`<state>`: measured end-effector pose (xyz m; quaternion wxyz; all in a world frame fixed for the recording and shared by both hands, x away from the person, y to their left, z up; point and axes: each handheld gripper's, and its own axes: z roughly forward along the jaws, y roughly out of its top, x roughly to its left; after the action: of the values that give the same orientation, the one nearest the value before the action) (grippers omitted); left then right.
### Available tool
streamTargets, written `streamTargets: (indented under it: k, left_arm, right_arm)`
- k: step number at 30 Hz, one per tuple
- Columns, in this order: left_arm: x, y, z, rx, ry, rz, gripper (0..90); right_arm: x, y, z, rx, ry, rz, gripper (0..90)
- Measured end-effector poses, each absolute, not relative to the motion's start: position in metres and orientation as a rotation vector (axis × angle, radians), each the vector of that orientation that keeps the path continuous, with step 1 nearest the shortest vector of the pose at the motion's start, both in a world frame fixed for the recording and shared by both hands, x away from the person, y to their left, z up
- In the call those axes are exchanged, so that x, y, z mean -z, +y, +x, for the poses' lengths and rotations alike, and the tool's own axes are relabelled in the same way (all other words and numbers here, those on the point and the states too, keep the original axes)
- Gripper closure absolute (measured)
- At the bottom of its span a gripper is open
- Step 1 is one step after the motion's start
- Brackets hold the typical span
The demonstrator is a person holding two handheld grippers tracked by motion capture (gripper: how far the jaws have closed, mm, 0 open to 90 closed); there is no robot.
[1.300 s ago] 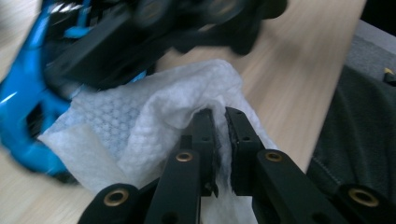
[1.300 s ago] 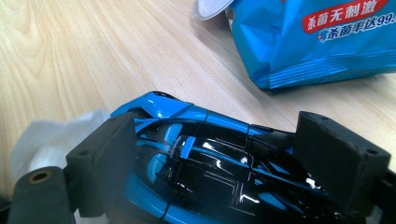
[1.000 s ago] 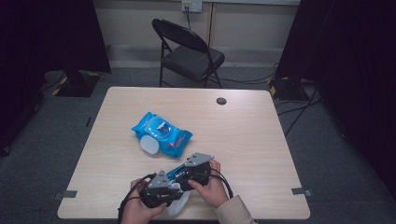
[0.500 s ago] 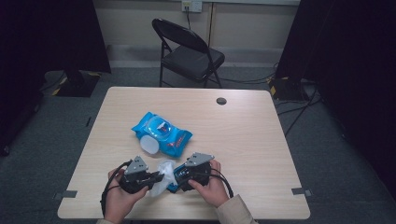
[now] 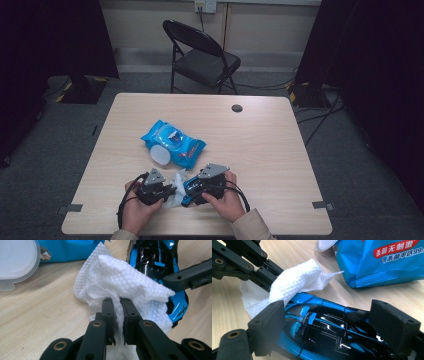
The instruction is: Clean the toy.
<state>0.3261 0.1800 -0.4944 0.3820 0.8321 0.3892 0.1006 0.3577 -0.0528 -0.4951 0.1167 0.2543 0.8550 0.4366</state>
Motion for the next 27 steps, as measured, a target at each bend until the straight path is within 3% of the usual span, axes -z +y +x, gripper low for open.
streamTargets:
  k: [27]
  left_arm:
    - [0.492,0.177,0.305,-0.195,0.965,2.183,82.6]
  right_arm:
    - [0.495,-0.053,0.358,-1.282,2.501,0.743,13.4]
